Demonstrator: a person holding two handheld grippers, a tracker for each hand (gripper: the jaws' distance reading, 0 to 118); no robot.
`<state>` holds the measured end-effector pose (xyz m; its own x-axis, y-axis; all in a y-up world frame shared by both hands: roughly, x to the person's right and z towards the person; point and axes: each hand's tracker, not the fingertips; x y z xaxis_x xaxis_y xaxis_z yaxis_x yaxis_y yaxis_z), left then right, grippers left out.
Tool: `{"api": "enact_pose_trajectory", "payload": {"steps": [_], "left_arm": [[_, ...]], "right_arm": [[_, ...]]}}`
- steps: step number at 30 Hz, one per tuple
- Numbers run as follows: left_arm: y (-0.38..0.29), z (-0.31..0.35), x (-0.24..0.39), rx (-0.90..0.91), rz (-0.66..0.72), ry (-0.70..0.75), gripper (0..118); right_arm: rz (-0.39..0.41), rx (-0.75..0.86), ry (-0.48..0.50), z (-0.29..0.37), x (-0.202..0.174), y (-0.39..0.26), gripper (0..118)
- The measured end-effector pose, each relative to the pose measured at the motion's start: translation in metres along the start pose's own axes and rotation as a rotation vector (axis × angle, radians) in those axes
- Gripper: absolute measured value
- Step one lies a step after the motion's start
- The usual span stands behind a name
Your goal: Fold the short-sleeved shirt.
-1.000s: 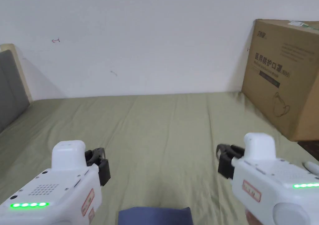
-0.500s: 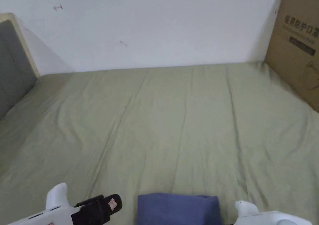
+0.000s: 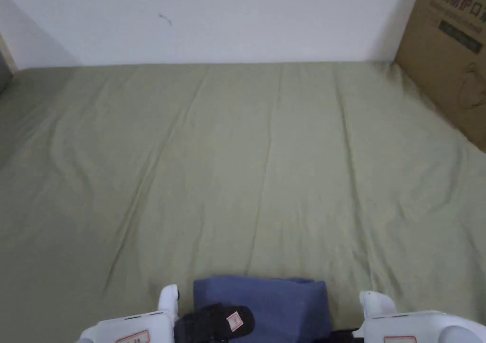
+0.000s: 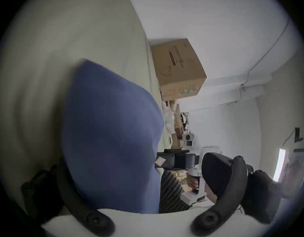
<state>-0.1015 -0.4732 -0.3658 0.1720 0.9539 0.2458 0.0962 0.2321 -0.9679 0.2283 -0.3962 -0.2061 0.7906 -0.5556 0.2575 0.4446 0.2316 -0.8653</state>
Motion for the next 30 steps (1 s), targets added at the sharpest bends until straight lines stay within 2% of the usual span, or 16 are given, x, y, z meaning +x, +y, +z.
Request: {"api": "enact_pose_trajectory", "payload": {"steps": [3, 4, 5, 6, 7, 8, 9, 11, 15, 18, 22, 25, 28, 30], "left_arm": [[0.003, 0.000, -0.006, 0.004, -0.001, -0.022, 115], [0.003, 0.005, -0.007, 0.008, 0.013, -0.023, 106], [0.003, 0.011, -0.008, 0.017, 0.013, 0.003, 71], [0.002, 0.019, -0.015, 0.033, 0.014, 0.121, 29], [0.001, 0.024, -0.026, 0.030, 0.021, 0.260, 23], [-0.003, 0.028, -0.034, 0.024, 0.107, 0.162, 23], [-0.002, 0.028, -0.025, 0.064, 0.151, 0.037, 23], [-0.002, 0.025, -0.011, 0.032, 0.092, 0.176, 24], [0.000, 0.045, 0.031, 0.063, 0.061, 0.143, 24], [0.009, 0.099, 0.061, 0.135, -0.040, 0.181, 24], [0.033, 0.196, 0.076, 0.184, -0.077, 0.401, 24], [0.051, 0.264, 0.084, 0.185, -0.116, 0.674, 24], [0.063, 0.312, 0.092, 0.185, -0.083, 0.803, 24], [0.071, 0.337, 0.094, 0.185, -0.149, 0.994, 24]], "right_arm": [[0.006, 0.000, -0.009, 0.000, -0.001, 0.000, 0], [0.004, 0.002, -0.007, 0.000, -0.001, -0.001, 0], [0.001, 0.005, -0.005, 0.001, 0.000, -0.002, 0], [-0.005, 0.009, -0.001, 0.001, 0.001, -0.003, 0], [-0.019, 0.012, 0.023, 0.001, 0.003, -0.003, 0], [-0.052, 0.014, 0.082, 0.001, 0.004, -0.004, 0], [-0.057, 0.012, 0.035, 0.001, 0.004, -0.003, 0], [-0.059, 0.014, 0.030, 0.005, -0.002, -0.002, 0], [0.051, 0.083, -0.039, 0.030, -0.022, -0.002, 0], [0.062, 0.128, -0.008, 0.055, -0.033, -0.002, 0], [0.059, 0.174, -0.011, 0.081, -0.042, -0.003, 0], [0.077, 0.189, -0.038, 0.091, -0.047, -0.004, 0], [0.117, 0.190, -0.089, 0.095, -0.053, -0.005, 0], [0.121, 0.189, -0.111, 0.094, -0.056, -0.005, 0]]}}
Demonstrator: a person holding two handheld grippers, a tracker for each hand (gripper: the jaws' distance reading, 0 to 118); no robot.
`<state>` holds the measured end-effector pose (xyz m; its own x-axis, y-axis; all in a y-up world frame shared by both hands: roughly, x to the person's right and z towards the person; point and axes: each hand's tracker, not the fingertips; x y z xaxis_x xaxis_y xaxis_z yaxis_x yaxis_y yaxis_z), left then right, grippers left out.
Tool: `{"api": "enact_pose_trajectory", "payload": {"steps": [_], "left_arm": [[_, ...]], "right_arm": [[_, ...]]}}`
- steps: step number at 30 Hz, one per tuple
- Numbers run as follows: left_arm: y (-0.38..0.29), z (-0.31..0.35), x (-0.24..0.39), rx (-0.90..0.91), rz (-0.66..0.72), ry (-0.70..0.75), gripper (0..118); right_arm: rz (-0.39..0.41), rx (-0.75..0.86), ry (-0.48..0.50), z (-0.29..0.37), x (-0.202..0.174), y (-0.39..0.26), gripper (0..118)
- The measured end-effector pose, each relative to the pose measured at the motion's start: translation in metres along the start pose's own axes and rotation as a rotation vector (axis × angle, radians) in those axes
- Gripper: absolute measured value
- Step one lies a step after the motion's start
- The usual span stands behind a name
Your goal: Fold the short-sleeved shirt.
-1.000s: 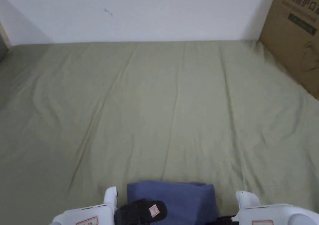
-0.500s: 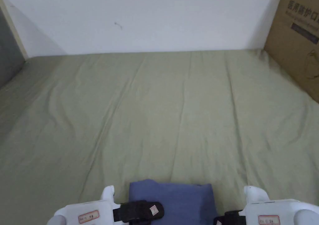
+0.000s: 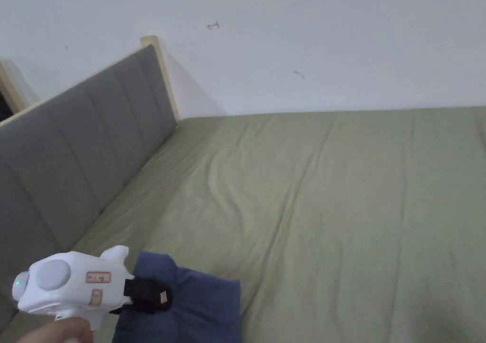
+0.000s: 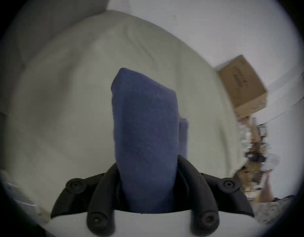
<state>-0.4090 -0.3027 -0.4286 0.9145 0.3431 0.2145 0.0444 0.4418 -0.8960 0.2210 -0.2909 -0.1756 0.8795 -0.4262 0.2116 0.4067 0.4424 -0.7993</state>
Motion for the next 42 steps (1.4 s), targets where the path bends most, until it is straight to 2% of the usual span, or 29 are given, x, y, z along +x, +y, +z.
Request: {"api": "enact_pose_trajectory", "payload": {"steps": [1, 2, 4, 5, 8, 11, 14, 18, 19, 21, 22, 23, 25, 26, 28, 30, 33, 35, 38, 40, 42], "left_arm": [[0.003, 0.001, -0.006, 0.012, -0.042, 0.092, 27], [0.005, 0.003, -0.011, 0.021, -0.078, 0.201, 45], [0.008, 0.004, -0.020, 0.015, -0.153, 0.432, 104], [0.012, 0.000, -0.036, 0.012, -0.178, 0.514, 118], [0.006, 0.009, -0.044, 0.071, -0.306, 0.740, 114], [-0.003, 0.017, -0.042, 0.105, -0.407, 0.846, 114], [-0.011, 0.027, -0.029, 0.133, -0.395, 0.809, 114], [-0.016, 0.017, -0.003, 0.077, -0.224, 0.575, 114], [-0.019, 0.007, 0.004, 0.028, -0.166, 0.467, 113], [-0.021, -0.017, 0.035, -0.087, -0.096, 0.239, 89], [-0.025, -0.032, 0.055, -0.115, -0.100, 0.173, 78], [-0.028, -0.045, 0.077, -0.117, -0.127, 0.139, 78], [-0.033, -0.073, 0.134, -0.103, -0.164, 0.082, 6], [-0.033, -0.083, 0.160, -0.071, -0.160, 0.035, 2], [-0.029, -0.097, 0.218, -0.022, -0.165, -0.063, 2], [-0.024, -0.099, 0.273, 0.076, -0.177, -0.098, 2], [-0.013, -0.074, 0.346, 0.290, -0.196, -0.109, 2], [-0.008, -0.046, 0.384, 0.431, -0.233, -0.130, 2], [-0.009, 0.005, 0.431, 0.723, -0.342, -0.063, 2], [-0.020, 0.033, 0.450, 0.927, -0.408, 0.104, 2], [-0.036, 0.049, 0.457, 1.090, -0.427, 0.182, 2]], "right_arm": [[-0.002, -0.002, -0.003, 0.000, -0.003, -0.001, 0], [-0.007, -0.007, -0.003, -0.002, -0.006, -0.001, 0], [-0.021, -0.018, -0.001, -0.005, -0.010, -0.001, 0], [-0.024, -0.021, 0.002, -0.006, -0.015, -0.002, 0], [-0.017, -0.023, 0.008, -0.008, -0.026, -0.003, 0], [0.011, -0.025, 0.009, -0.010, -0.036, -0.002, 0], [0.043, -0.029, 0.004, -0.011, -0.043, 0.000, 0], [0.067, -0.028, 0.009, -0.009, -0.047, 0.000, 0], [0.066, -0.025, 0.015, -0.007, -0.048, -0.001, 0], [0.058, -0.021, 0.030, -0.005, -0.046, -0.001, 0], [0.054, -0.019, 0.035, -0.003, -0.044, -0.001, 0], [0.050, -0.016, 0.039, -0.002, -0.042, -0.001, 0], [0.044, -0.011, 0.041, 0.000, -0.038, 0.001, 0], [0.042, -0.009, 0.042, 0.001, -0.035, 0.004, 0], [0.048, 0.003, 0.033, 0.004, -0.032, 0.015, 0], [0.076, 0.052, -0.023, 0.006, -0.025, 0.031, 0], [0.093, 0.230, -0.107, 0.029, -0.028, 0.060, 0], [0.079, 0.353, -0.093, 0.051, -0.030, 0.082, 0], [0.085, 0.567, -0.097, 0.088, -0.037, 0.107, 0], [0.129, 0.719, -0.119, 0.112, -0.045, 0.112, 0], [0.181, 0.866, -0.156, 0.129, -0.053, 0.110, 0]]}}
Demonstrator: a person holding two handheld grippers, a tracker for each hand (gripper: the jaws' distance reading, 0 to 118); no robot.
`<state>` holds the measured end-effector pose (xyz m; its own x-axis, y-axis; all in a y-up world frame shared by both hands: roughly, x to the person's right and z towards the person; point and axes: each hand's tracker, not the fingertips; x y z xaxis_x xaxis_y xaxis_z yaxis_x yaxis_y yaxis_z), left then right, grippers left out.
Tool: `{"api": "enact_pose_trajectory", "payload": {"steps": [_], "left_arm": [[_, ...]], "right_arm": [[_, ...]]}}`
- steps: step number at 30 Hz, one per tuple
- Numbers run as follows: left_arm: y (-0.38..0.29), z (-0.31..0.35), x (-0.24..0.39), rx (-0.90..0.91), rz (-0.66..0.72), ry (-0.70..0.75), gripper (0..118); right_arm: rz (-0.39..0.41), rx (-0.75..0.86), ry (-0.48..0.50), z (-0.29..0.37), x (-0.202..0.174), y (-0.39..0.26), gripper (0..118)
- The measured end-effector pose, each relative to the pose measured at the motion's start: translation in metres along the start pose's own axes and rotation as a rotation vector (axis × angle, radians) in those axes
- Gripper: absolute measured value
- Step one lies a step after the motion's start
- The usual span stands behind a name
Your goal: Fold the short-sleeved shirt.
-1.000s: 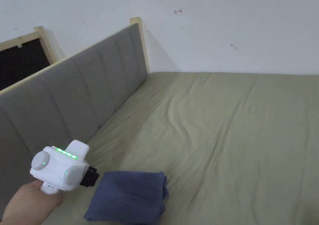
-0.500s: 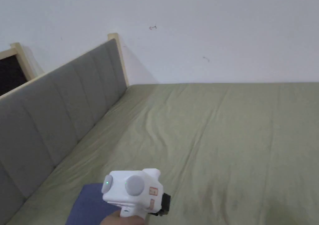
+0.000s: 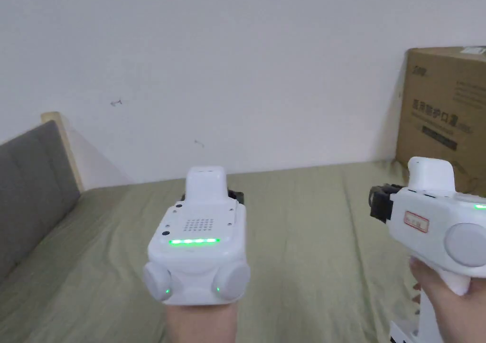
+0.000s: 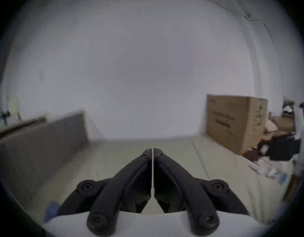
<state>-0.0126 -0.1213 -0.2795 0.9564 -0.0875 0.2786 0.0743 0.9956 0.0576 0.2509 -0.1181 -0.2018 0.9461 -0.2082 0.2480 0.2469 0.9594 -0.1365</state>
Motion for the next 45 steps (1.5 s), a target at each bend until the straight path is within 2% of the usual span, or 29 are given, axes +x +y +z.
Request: {"api": "enact_pose_trajectory", "payload": {"steps": [4, 5, 6, 7, 8, 9, 10, 11, 12, 13, 15, 17, 19, 21, 26, 31, 35, 45], "left_arm": [[0.000, 0.038, -0.013, 0.066, 0.123, -0.006, 2], [-0.001, 0.046, -0.016, 0.069, 0.140, 0.003, 2], [-0.003, 0.050, -0.021, 0.070, 0.132, 0.019, 9], [-0.004, 0.054, -0.022, 0.070, 0.129, 0.031, 26], [-0.003, 0.059, -0.024, 0.066, 0.127, 0.035, 64], [-0.003, 0.062, -0.027, 0.063, 0.128, 0.042, 84], [-0.004, 0.060, -0.031, 0.062, 0.131, 0.040, 92], [-0.004, 0.061, -0.033, 0.058, 0.128, 0.037, 92], [-0.004, 0.063, -0.034, 0.051, 0.108, 0.035, 108], [-0.005, 0.066, -0.033, 0.064, 0.077, 0.039, 113], [-0.006, 0.067, -0.032, 0.064, 0.035, 0.080, 113], [-0.006, 0.068, -0.033, 0.049, 0.045, 0.084, 113], [-0.010, 0.069, -0.037, 0.034, 0.101, 0.054, 113], [-0.011, 0.070, -0.041, 0.030, 0.132, 0.043, 113], [-0.013, 0.071, -0.048, -0.008, 0.113, 0.057, 113], [-0.019, 0.071, -0.054, -0.032, 0.148, 0.028, 113], [-0.020, 0.069, -0.054, -0.054, 0.133, 0.045, 113], [-0.016, 0.064, -0.055, -0.099, 0.165, 0.044, 113]], "right_arm": [[0.066, 0.151, -0.028, 0.024, -0.009, 0.002, 0], [0.094, 0.168, -0.055, 0.028, -0.012, 0.000, 4], [0.125, 0.187, -0.096, 0.032, -0.016, -0.003, 13], [0.153, 0.204, -0.105, 0.036, -0.022, -0.006, 29], [0.176, 0.220, -0.108, 0.039, -0.025, -0.009, 59], [0.192, 0.230, -0.112, 0.041, -0.027, -0.013, 75], [0.200, 0.225, -0.107, 0.042, -0.029, -0.015, 81], [0.211, 0.222, -0.110, 0.042, -0.033, -0.018, 81], [0.218, 0.227, -0.110, 0.044, -0.036, -0.022, 93], [0.221, 0.232, -0.109, 0.046, -0.038, -0.025, 95], [0.230, 0.226, -0.119, 0.049, -0.045, -0.030, 98], [0.219, 0.204, -0.158, 0.053, -0.051, -0.036, 111], [0.197, 0.204, -0.146, 0.058, -0.053, -0.041, 117], [0.181, 0.194, -0.140, 0.060, -0.056, -0.042, 117], [0.166, 0.179, -0.156, 0.059, -0.058, -0.040, 117], [0.206, 0.188, -0.163, 0.057, -0.067, -0.039, 117], [0.187, 0.177, -0.131, 0.058, -0.072, -0.038, 117], [0.203, 0.148, -0.114, 0.057, -0.073, -0.037, 117]]}}
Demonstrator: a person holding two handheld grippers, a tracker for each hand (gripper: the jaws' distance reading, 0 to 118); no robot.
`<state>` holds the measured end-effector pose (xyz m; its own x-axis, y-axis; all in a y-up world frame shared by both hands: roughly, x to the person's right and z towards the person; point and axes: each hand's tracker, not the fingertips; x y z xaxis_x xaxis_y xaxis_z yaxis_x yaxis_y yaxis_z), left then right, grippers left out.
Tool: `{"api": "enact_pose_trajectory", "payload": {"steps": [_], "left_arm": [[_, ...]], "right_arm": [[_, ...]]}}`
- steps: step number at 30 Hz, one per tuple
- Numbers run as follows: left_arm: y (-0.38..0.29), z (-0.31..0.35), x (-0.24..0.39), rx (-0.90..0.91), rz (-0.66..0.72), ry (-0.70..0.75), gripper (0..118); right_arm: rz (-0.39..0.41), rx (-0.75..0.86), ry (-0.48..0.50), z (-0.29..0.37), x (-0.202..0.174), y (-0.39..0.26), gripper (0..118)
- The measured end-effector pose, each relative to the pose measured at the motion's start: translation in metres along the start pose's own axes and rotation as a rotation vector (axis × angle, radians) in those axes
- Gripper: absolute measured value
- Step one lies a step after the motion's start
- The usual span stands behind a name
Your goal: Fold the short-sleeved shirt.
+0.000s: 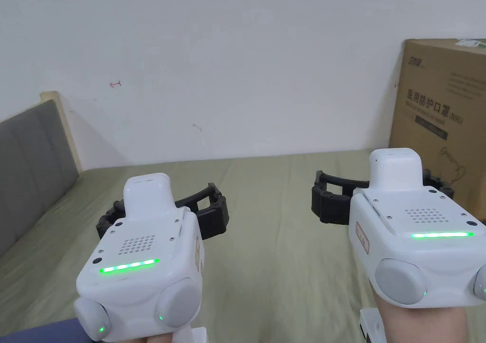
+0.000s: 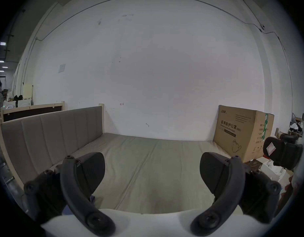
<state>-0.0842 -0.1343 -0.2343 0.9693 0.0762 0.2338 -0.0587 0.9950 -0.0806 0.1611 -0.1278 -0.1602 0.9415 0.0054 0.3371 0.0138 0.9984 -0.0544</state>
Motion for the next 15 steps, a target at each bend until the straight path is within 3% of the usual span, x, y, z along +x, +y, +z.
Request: {"api": "enact_pose_trajectory", "payload": {"steps": [15], "left_arm": [[0.007, -0.016, -0.005, -0.103, 0.071, -0.012, 113]], "right_arm": [[-0.017, -0.052, -0.011, -0.008, 0.010, -0.006, 117]]}}
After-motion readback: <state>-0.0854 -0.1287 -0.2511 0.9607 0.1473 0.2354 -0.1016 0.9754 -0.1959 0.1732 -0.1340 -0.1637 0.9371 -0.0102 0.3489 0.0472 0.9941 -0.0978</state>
